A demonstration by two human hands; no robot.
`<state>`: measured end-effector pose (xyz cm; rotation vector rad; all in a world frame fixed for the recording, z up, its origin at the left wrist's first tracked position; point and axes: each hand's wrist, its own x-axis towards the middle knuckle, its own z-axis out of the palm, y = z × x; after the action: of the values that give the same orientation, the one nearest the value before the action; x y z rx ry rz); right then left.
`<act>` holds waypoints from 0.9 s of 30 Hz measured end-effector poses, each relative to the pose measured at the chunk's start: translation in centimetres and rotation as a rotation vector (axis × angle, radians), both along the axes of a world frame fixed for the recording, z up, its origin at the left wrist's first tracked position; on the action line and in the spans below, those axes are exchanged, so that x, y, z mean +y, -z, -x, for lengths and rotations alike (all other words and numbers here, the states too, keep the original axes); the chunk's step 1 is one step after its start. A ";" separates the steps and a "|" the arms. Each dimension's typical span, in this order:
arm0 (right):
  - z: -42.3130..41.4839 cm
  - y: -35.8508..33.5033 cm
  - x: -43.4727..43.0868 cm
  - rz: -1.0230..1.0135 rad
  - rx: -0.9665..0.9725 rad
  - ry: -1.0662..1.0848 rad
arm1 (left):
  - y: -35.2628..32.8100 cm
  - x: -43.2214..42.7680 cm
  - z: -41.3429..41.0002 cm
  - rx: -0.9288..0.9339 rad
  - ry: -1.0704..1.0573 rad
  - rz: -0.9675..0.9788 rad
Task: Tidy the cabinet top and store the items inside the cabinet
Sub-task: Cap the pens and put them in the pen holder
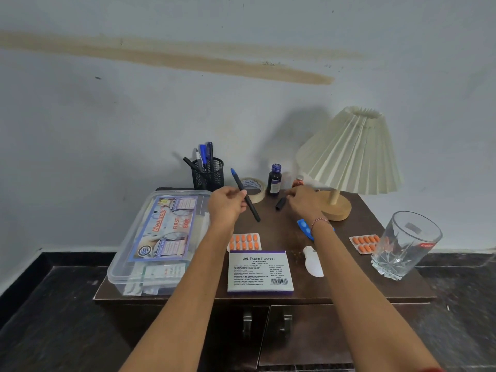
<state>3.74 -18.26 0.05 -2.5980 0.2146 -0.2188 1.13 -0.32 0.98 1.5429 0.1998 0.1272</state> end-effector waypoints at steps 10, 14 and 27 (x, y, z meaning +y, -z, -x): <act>-1.1 1.6 2.7 0.056 0.067 0.003 | -0.2 -0.3 0.6 -0.069 0.035 -0.198; -1.0 1.6 3.0 0.121 0.092 0.069 | -0.3 -0.1 0.7 -0.072 0.034 -0.246; 2.6 -1.5 4.6 -0.166 -0.115 -0.011 | -2.2 0.0 2.7 -0.129 0.041 -0.326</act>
<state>1.12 -13.62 1.59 -2.4128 0.1699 -0.3309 -1.53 -0.35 3.20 1.8552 0.0458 0.2355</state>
